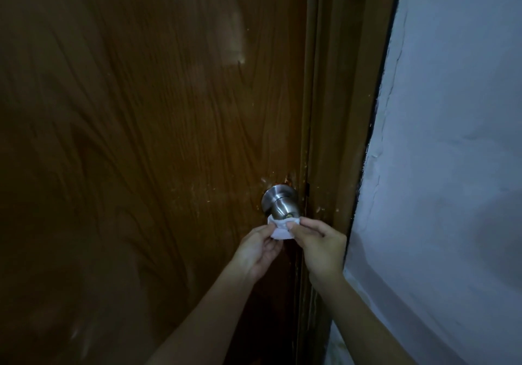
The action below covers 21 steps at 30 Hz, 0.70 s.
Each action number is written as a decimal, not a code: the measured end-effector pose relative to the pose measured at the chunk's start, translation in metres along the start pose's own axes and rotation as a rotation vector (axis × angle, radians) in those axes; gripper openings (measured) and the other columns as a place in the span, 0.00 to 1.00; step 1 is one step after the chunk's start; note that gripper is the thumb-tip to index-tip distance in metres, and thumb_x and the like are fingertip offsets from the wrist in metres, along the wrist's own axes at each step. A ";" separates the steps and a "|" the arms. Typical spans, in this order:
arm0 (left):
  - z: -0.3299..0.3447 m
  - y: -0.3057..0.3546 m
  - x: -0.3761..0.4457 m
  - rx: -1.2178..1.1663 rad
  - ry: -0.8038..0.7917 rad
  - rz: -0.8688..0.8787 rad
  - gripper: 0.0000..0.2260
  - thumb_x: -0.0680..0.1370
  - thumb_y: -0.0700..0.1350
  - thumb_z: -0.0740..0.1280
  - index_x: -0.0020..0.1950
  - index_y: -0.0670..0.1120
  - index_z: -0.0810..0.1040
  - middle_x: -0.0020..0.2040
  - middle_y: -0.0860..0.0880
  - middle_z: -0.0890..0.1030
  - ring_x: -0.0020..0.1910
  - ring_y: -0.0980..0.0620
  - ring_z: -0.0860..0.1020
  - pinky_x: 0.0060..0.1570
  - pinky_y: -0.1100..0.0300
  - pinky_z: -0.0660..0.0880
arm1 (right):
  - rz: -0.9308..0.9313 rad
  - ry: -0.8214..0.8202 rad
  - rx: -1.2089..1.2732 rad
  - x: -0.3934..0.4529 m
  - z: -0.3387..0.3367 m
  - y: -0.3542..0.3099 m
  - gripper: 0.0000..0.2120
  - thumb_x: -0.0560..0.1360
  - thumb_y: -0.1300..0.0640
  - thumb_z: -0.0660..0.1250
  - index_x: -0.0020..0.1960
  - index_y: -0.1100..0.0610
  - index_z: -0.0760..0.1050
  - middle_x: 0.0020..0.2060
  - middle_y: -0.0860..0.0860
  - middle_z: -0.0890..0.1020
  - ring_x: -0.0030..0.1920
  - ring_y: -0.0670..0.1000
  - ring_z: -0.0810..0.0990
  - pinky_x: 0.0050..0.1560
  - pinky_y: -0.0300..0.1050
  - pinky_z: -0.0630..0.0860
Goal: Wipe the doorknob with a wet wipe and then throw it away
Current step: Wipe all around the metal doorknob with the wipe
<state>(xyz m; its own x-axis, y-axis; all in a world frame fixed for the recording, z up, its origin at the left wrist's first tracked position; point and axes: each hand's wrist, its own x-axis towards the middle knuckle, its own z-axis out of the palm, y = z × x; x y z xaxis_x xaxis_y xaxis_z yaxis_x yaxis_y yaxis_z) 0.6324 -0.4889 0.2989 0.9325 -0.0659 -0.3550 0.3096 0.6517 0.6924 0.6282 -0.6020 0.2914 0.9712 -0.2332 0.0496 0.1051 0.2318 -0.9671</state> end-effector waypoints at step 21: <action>-0.002 0.010 -0.091 0.733 0.012 0.259 0.12 0.74 0.31 0.64 0.55 0.42 0.78 0.53 0.43 0.81 0.51 0.49 0.80 0.51 0.57 0.78 | 0.364 -0.325 0.089 -0.061 -0.034 -0.029 0.13 0.73 0.70 0.63 0.53 0.59 0.77 0.53 0.57 0.81 0.53 0.53 0.81 0.47 0.43 0.78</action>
<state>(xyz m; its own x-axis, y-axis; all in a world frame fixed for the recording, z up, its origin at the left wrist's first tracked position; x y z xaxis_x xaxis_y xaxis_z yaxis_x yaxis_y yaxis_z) 0.5503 -0.4746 0.3365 0.9912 0.0317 -0.1288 0.1295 -0.0217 0.9913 0.5588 -0.6268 0.3077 0.9633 0.1812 -0.1979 -0.2488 0.3267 -0.9118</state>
